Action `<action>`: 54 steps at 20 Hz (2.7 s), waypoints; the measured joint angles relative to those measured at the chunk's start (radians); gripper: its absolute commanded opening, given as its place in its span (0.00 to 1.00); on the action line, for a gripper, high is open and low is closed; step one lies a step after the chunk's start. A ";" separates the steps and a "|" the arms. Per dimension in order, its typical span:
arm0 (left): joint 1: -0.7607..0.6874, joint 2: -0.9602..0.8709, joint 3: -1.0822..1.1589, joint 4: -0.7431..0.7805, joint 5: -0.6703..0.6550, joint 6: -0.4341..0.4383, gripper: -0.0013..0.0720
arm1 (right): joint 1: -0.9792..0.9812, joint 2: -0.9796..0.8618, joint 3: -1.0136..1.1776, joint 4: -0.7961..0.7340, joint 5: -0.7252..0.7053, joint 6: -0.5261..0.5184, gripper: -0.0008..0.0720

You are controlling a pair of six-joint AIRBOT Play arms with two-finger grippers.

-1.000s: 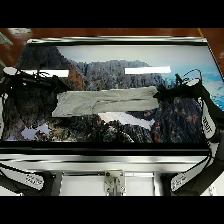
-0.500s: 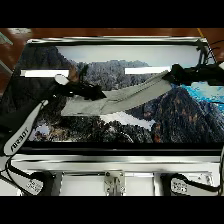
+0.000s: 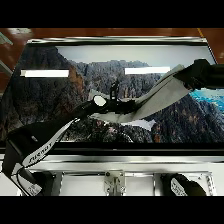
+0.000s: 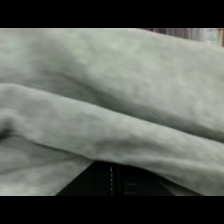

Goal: Fold the shirts.

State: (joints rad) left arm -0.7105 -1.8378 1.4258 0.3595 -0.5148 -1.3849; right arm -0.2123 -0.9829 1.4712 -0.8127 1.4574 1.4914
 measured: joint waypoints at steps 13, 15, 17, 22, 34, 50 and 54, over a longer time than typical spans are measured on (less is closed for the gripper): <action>0.600 0.408 0.014 -0.011 -0.176 0.179 0.07 | 0.387 -0.265 -0.002 -0.088 -0.293 0.038 0.09; 0.740 0.520 0.014 -0.005 -0.230 0.186 0.07 | 0.498 -0.387 -0.002 -0.090 -0.419 0.037 0.09; 0.866 0.626 0.014 -0.002 -0.329 0.191 0.07 | 0.594 -0.517 -0.003 -0.087 -0.543 0.058 0.18; 1.041 0.825 0.015 0.070 -0.579 0.200 0.07 | 0.731 -0.761 -0.003 0.097 -0.762 0.095 0.66; 1.089 0.910 -0.047 0.169 -0.701 0.203 0.07 | 0.375 -0.615 -0.007 -0.272 -0.098 0.068 0.94; 1.035 0.914 -0.072 0.172 -0.665 0.180 0.07 | 0.180 -0.752 -0.326 0.072 -0.331 -0.007 0.60; 1.028 0.913 -0.072 0.172 -0.630 0.166 0.07 | 0.204 -0.785 -0.318 0.164 -0.357 -0.103 0.09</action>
State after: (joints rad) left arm 0.3172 -0.9245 1.3533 0.5316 -1.1446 -1.2194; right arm -0.0082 -1.7676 1.1530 -0.6487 1.1007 1.3888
